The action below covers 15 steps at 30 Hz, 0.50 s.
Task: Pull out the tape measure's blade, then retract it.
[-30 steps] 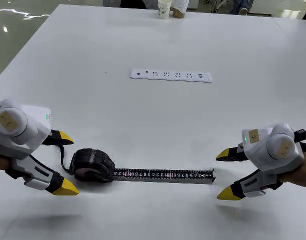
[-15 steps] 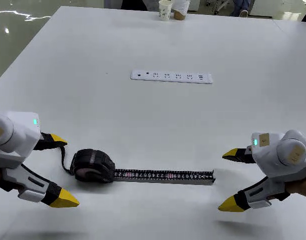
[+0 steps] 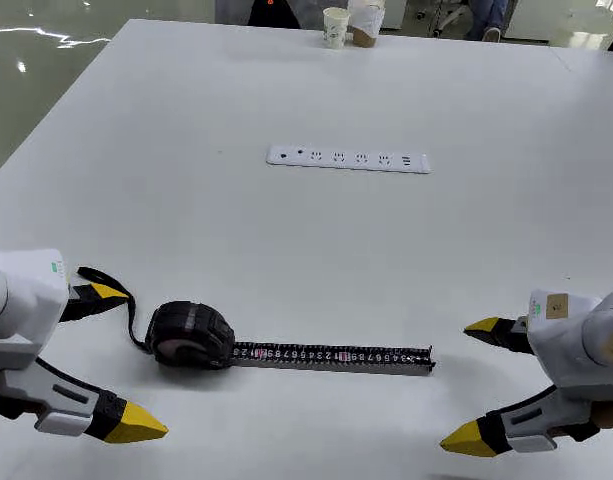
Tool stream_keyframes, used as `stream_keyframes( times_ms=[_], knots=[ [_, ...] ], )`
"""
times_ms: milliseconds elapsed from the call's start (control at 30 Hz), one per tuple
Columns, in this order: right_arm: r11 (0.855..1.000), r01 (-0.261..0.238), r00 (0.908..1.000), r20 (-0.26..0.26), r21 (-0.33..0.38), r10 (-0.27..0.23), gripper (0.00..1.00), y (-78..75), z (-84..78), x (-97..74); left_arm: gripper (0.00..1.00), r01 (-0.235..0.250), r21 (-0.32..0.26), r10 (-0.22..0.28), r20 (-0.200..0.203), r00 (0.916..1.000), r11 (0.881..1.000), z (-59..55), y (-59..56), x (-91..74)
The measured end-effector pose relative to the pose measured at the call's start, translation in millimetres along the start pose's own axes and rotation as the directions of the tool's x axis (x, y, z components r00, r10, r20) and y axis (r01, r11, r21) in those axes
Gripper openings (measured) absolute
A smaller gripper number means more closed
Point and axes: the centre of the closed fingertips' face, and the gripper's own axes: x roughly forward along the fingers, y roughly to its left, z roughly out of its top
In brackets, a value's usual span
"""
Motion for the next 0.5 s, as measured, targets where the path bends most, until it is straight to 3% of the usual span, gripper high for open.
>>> stream_keyframes(
  times_ms=[500],
  knots=[
    [0.994,0.075,0.9953,0.055,0.081,-0.08,0.86,9.2,0.0,-8.4,0.99,-0.065,-0.075,0.07,0.065,0.9954,0.995,-0.1,-14.4,-6.5]
  ],
)
